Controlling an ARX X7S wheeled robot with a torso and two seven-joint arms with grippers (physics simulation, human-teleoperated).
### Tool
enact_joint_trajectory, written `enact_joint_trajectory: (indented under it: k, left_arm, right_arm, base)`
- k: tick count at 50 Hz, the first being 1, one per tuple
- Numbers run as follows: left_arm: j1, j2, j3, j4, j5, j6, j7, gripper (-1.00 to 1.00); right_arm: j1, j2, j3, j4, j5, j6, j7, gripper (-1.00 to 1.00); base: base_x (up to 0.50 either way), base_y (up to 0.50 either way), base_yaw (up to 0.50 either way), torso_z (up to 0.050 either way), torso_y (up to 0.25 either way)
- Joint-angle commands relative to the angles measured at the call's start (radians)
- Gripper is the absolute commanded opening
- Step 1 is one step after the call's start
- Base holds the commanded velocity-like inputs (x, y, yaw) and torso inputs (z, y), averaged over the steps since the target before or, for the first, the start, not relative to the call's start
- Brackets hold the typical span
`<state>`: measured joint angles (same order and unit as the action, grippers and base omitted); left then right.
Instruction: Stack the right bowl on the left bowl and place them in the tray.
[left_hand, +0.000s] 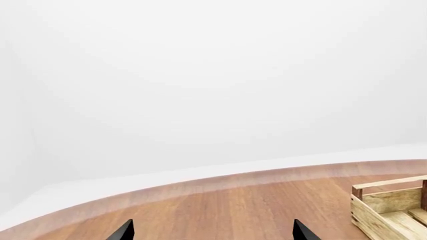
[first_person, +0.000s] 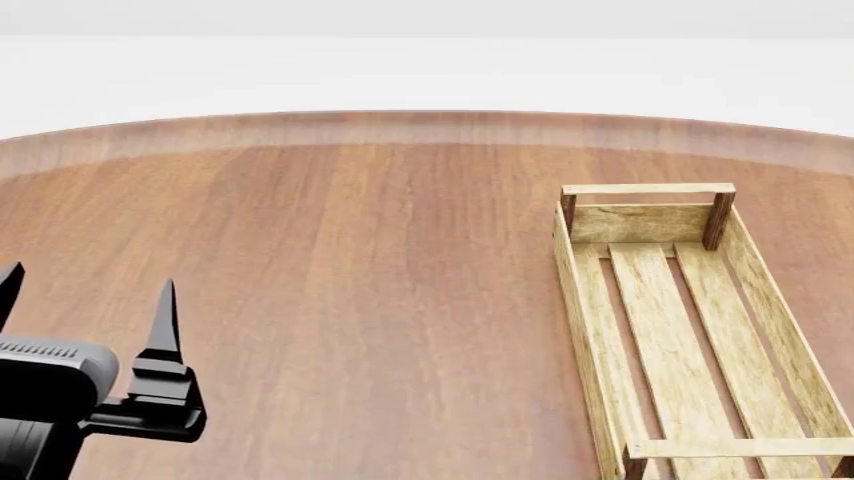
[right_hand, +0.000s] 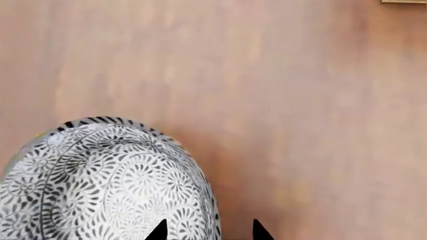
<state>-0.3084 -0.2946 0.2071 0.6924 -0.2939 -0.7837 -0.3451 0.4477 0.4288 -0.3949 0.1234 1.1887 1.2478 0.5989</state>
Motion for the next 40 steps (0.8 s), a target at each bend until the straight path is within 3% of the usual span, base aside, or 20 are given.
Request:
enact_joint_trajectory:
  k: [1, 16, 24, 40]
  left_arm:
    - [0.0, 0.017, -0.02, -0.001, 0.016, 0.005, 0.021, 1.0]
    - [0.007, 0.012, -0.01, -0.002, 0.016, 0.013, 0.015, 1.0]
    - [0.005, 0.011, -0.006, 0.0, 0.013, 0.013, 0.012, 1.0]
    - [0.005, 0.008, -0.004, 0.0, 0.003, 0.016, 0.008, 1.0]
  right_arm:
    - [0.0, -0.022, -0.024, 0.032, -0.053, -0.028, -0.073, -1.0]
    - [-0.011, -0.014, -0.027, 0.007, -0.046, -0.044, -0.079, -1.0]
    - [-0.012, 0.016, 0.022, -0.115, -0.019, -0.11, -0.123, -1.0]
    - [0.131, -0.018, 0.075, -0.04, 0.03, -0.137, -0.192, -1.0]
  base:
    - [0.0, 0.0, 0.0, 0.0, 0.0]
    - [0.0, 0.0, 0.0, 0.0, 0.0]
    - [0.0, 0.0, 0.0, 0.0, 0.0]
    - [0.0, 0.0, 0.0, 0.0, 0.0]
